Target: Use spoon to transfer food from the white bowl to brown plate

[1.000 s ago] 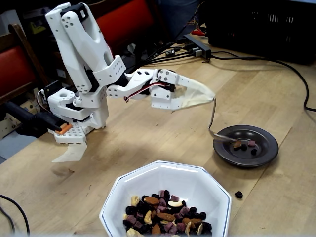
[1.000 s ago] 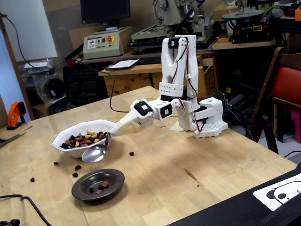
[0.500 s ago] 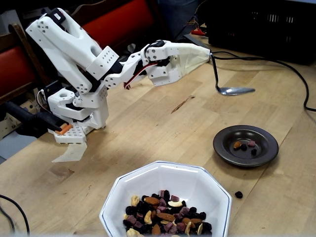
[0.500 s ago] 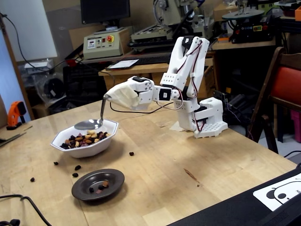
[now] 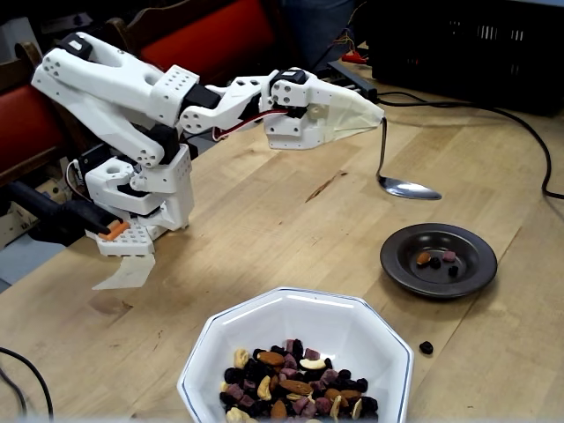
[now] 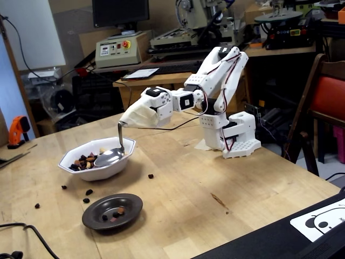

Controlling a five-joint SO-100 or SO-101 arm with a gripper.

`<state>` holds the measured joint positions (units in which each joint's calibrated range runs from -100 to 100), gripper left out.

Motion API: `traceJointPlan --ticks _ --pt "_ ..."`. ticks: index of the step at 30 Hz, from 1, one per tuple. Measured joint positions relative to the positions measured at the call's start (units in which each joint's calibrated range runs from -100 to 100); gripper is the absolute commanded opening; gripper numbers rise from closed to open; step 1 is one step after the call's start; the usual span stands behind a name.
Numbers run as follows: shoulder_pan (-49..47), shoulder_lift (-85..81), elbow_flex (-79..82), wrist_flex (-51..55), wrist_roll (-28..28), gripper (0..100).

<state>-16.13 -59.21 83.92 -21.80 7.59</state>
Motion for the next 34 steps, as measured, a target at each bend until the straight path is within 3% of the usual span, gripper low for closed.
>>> traceJointPlan --ticks 15,22,34 --pt "0.0 -26.6 0.0 26.7 -2.6 3" --pt "6.9 -33.1 0.0 30.6 -5.9 3" --pt "20.8 -33.7 0.0 30.9 -6.1 3"
